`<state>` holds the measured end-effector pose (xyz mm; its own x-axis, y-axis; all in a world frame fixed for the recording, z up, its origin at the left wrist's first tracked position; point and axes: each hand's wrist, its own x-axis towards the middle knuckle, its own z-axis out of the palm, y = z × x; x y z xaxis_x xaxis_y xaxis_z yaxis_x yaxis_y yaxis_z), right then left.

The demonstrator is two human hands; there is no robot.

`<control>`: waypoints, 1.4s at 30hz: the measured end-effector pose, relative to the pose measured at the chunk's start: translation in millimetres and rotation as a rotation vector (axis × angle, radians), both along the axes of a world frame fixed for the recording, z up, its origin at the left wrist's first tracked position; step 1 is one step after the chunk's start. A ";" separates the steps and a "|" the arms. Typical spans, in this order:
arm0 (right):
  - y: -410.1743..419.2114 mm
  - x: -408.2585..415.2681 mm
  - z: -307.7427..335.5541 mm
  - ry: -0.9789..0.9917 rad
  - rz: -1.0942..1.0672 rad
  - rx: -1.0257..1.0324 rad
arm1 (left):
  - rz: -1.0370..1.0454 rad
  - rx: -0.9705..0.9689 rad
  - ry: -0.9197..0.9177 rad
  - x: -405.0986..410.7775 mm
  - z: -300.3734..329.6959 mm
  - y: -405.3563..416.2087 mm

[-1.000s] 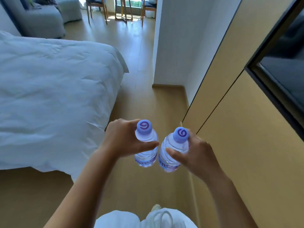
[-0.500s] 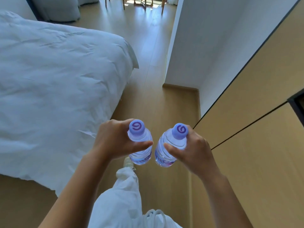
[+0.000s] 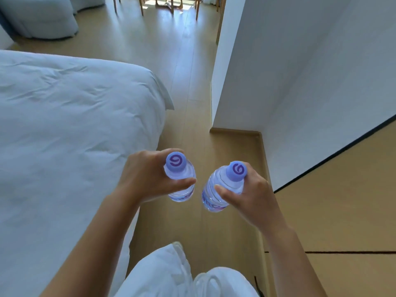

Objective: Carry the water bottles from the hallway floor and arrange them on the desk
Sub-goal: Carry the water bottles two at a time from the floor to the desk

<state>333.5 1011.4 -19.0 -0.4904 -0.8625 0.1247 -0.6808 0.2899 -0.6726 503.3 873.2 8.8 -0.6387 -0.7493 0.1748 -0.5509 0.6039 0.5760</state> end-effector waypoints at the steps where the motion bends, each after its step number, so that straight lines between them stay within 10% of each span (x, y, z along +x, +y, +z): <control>1: -15.3 -5.1 0.8 0.001 -0.002 -0.002 | 0.002 0.007 -0.004 -4.7 -0.2 -15.9; 42: -672.1 -357.3 0.8 0.044 0.159 0.057 | -0.014 -0.020 -0.037 -344.4 -28.3 -636.9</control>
